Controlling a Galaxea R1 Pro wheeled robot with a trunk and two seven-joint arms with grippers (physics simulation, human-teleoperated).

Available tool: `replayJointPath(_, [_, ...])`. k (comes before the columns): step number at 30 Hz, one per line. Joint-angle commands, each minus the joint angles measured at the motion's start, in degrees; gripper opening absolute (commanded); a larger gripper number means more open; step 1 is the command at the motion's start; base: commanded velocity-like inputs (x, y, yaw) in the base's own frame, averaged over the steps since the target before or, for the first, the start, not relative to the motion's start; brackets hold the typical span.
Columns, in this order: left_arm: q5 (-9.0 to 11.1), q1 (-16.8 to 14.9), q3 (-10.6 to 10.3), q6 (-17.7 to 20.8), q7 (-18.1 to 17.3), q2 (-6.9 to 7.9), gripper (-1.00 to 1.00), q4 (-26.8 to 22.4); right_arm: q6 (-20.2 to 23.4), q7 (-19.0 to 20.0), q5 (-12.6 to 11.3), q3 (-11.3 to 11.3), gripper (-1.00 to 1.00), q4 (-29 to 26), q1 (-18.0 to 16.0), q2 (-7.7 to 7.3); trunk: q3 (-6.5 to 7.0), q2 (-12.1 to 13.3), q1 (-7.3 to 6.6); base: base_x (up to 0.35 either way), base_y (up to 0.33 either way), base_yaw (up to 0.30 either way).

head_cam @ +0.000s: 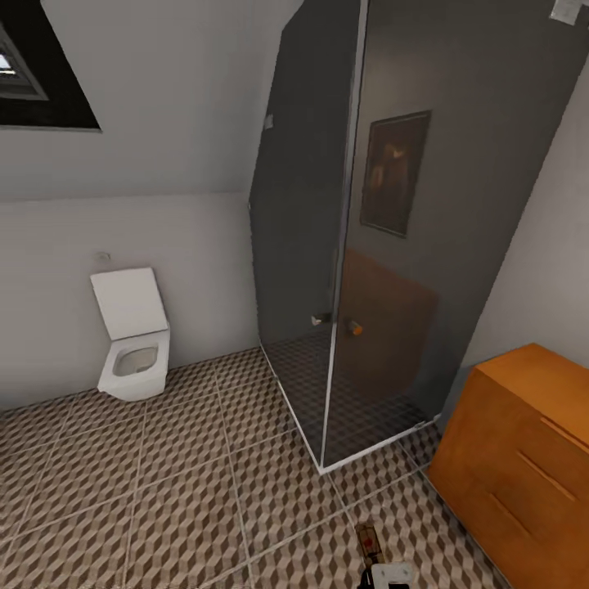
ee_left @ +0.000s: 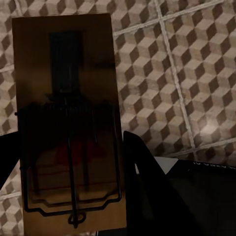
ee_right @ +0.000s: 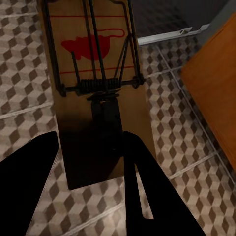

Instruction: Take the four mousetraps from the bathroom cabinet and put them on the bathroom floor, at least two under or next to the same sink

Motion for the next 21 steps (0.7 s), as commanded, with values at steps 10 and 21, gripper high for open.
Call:
replayJointPath(10, [0.3, -0.14, -0.49, -0.37, 0.26, 0.17, -1.0, -0.24, -0.23, -0.22, -0.51, 0.5, -1.0, -0.05, -0.05, -0.01, -0.13, -0.14, 0.04, 0.0, 0.0, 0.286])
replayJointPath(21, [0.36, -0.14, -0.49, -0.37, 0.26, 0.2, -1.0, -0.23, -0.23, -0.22, -0.53, 0.5, -1.0, 0.01, -0.05, -0.01, -0.13, -0.14, 0.04, 0.0, 0.0, 0.287])
